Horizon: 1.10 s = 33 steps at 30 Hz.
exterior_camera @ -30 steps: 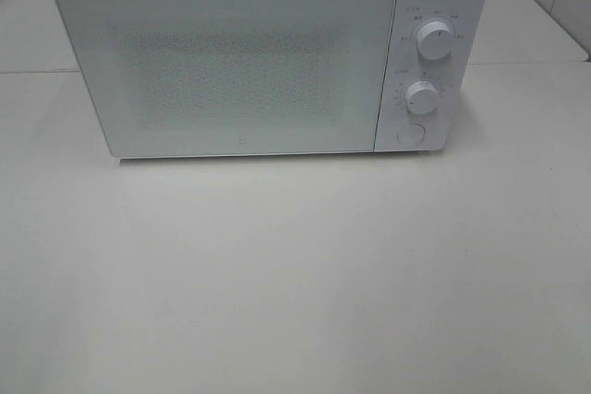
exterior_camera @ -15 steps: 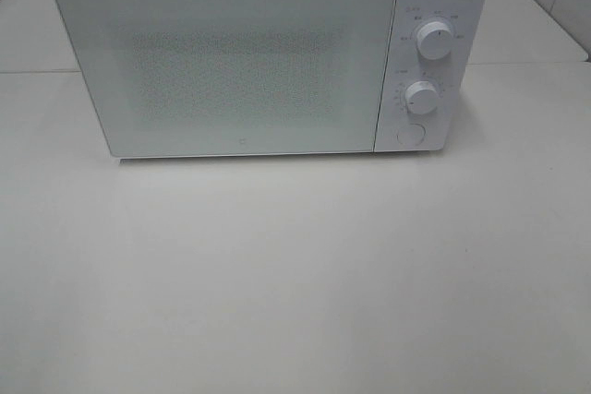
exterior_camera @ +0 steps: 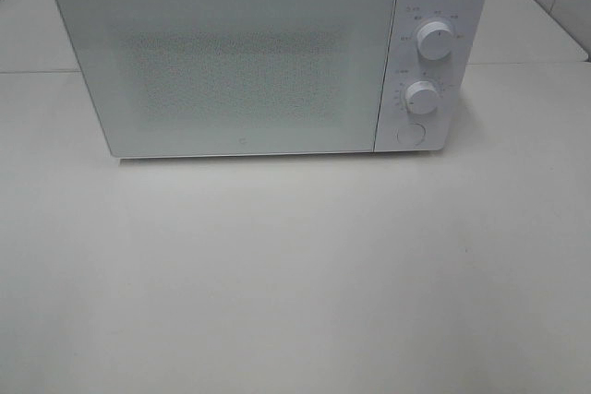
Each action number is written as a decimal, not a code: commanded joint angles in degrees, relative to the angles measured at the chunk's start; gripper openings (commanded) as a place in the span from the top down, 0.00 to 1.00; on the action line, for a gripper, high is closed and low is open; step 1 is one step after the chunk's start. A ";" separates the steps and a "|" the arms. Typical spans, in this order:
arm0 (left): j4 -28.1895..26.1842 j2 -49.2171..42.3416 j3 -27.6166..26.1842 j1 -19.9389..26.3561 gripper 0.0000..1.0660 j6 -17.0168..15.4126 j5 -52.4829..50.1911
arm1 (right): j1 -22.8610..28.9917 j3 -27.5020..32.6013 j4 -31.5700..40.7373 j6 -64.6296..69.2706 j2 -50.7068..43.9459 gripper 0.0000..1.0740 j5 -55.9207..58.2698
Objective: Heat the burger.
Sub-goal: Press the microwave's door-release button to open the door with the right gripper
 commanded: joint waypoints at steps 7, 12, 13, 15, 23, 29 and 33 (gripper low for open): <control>-0.11 -0.23 0.17 -0.29 0.06 -0.46 -0.40 | 0.11 -0.29 -4.47 -1.78 26.30 1.00 -30.37; -0.11 -0.23 0.17 -0.29 0.06 -0.46 -0.40 | 0.11 -0.29 -4.41 -1.03 39.19 1.00 -45.38; -0.11 -0.23 0.17 -0.29 0.06 -0.46 -0.40 | 0.11 -0.29 -4.41 -1.03 39.19 1.00 -45.38; -0.11 -0.23 0.17 -0.29 0.06 -0.46 -0.40 | 0.11 -0.29 -4.70 -0.40 45.26 1.00 -52.02; -0.11 -0.23 0.17 -0.29 0.06 -0.46 -0.40 | 0.11 0.74 -5.50 0.29 54.72 1.00 -62.28; -0.11 -0.23 0.17 -0.29 0.06 -0.46 -0.40 | 0.11 7.16 -5.44 3.44 60.33 1.00 -77.06; -0.11 -0.23 0.17 -0.29 0.06 -0.46 -0.40 | 0.11 9.63 -5.44 4.98 62.51 1.00 -82.16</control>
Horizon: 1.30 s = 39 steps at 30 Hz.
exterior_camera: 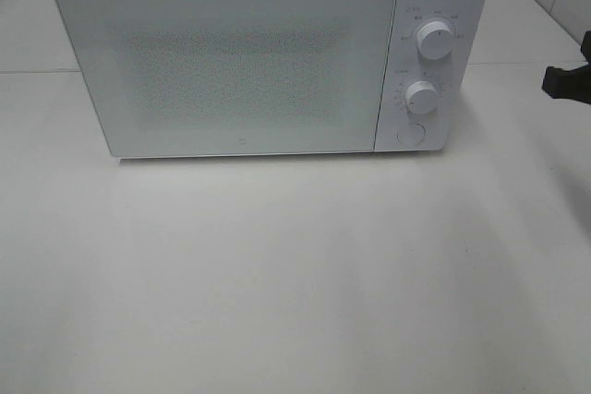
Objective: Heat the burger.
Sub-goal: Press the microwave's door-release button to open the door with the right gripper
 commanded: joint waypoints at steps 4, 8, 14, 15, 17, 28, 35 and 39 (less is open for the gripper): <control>-0.11 -0.23 0.17 -0.29 0.06 -0.46 -0.40 | 0.11 4.47 -0.92 4.70 4.30 1.00 -10.20; -0.11 -0.23 0.17 -0.29 0.06 -0.46 -0.40 | 0.11 7.91 -2.58 7.96 4.87 1.00 -13.29; -0.11 -0.23 0.17 -0.29 0.06 -0.46 -0.40 | 0.97 11.12 -3.44 13.92 4.87 1.00 -15.01; -0.11 -0.23 0.17 -0.29 0.06 -0.46 -0.40 | 0.97 11.12 -3.44 13.92 4.87 1.00 -15.01; -0.11 -0.23 0.17 -0.29 0.06 -0.46 -0.40 | 3.55 11.86 -2.18 17.42 4.87 1.00 -15.53; -0.11 -0.23 0.17 -0.29 0.06 -0.46 -0.40 | 19.54 12.26 10.66 37.53 7.33 1.00 -15.76; -0.11 -0.23 0.17 -0.29 0.06 -0.46 -0.40 | 25.50 11.06 15.47 51.11 12.09 1.00 -15.53; -0.11 -0.23 0.17 -0.29 0.06 -0.46 -0.40 | 27.16 8.71 17.13 60.91 15.18 1.00 -15.18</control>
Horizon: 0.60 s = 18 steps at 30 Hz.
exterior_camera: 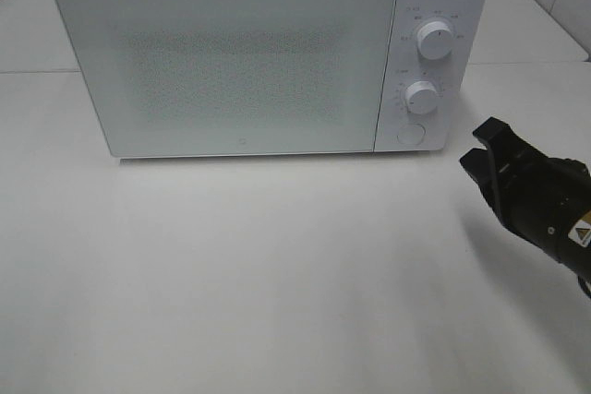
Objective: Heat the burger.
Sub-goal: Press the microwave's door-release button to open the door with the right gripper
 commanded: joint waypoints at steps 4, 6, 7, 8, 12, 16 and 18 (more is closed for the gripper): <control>-0.11 -0.23 0.17 -0.29 0.06 -0.46 -0.40 | 1.26 -6.36 3.21 11.23 5.16 1.00 3.67; -0.11 -0.23 0.17 -0.29 0.06 -0.46 -0.40 | 1.26 -8.42 4.64 12.32 6.76 1.00 5.56; -0.11 -0.23 0.17 -0.29 0.06 -0.46 -0.40 | 1.26 -10.20 6.30 13.46 8.42 1.00 6.76; -0.11 -0.23 0.17 -0.29 0.06 -0.46 -0.40 | 1.26 -10.20 6.30 13.46 8.42 1.00 6.76; -0.11 -0.23 0.17 -0.29 0.06 -0.46 -0.40 | 1.26 -14.44 10.37 14.61 11.06 1.00 9.45; -0.11 -0.23 0.17 -0.29 0.06 -0.46 -0.40 | 1.26 -17.42 10.60 14.73 12.20 1.00 13.41; -0.11 -0.23 0.17 -0.29 0.06 -0.46 -0.40 | 1.26 -20.05 10.60 15.24 13.06 1.00 15.70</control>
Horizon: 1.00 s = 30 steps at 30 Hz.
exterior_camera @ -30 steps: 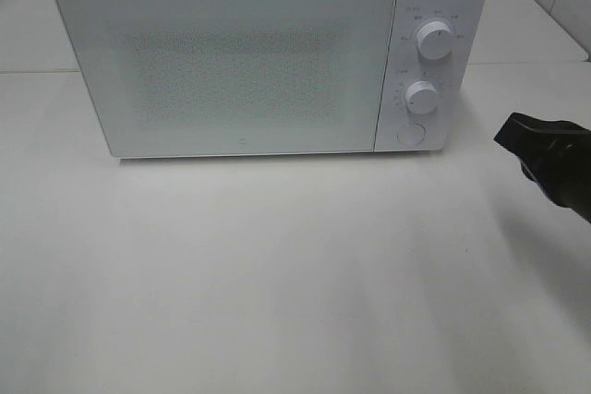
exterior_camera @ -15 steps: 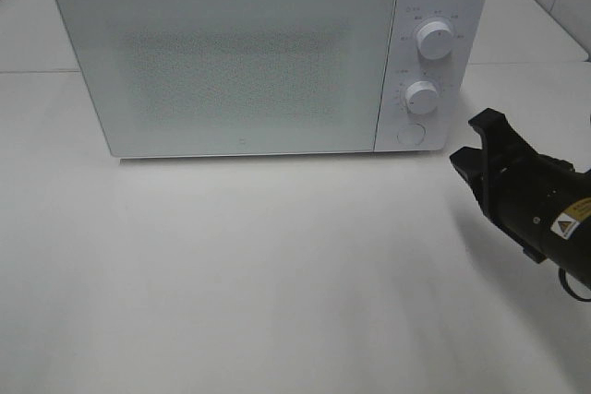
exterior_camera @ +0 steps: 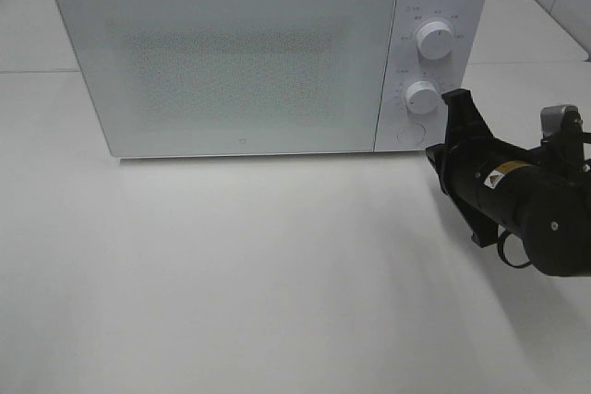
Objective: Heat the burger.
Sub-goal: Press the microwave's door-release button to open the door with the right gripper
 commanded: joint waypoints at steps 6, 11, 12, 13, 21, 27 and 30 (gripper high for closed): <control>-0.11 -0.23 0.17 -0.29 0.06 -0.46 -0.40 | 0.11 -6.30 0.06 0.63 2.75 1.00 3.72; -0.11 -0.23 0.17 -0.29 0.06 -0.46 -0.40 | 0.11 -8.59 0.86 1.38 5.10 1.00 5.39; -0.11 -0.23 0.17 -0.29 0.06 -0.46 -0.40 | 0.11 -9.05 1.15 1.83 5.50 1.00 5.39; -0.11 -0.23 0.17 -0.29 0.06 -0.46 -0.40 | 0.11 -9.05 1.15 1.83 5.50 1.00 5.39; -0.11 -0.23 0.17 -0.29 0.06 -0.46 -0.40 | -0.97 -12.55 1.49 1.89 7.85 1.00 6.59; -0.11 -0.23 0.17 -0.29 0.06 -0.46 -0.40 | -2.01 -14.15 1.03 1.72 8.65 1.00 7.05; -0.11 -0.23 0.17 -0.29 0.06 -0.46 -0.40 | -2.12 -14.84 1.03 1.72 8.77 1.00 7.10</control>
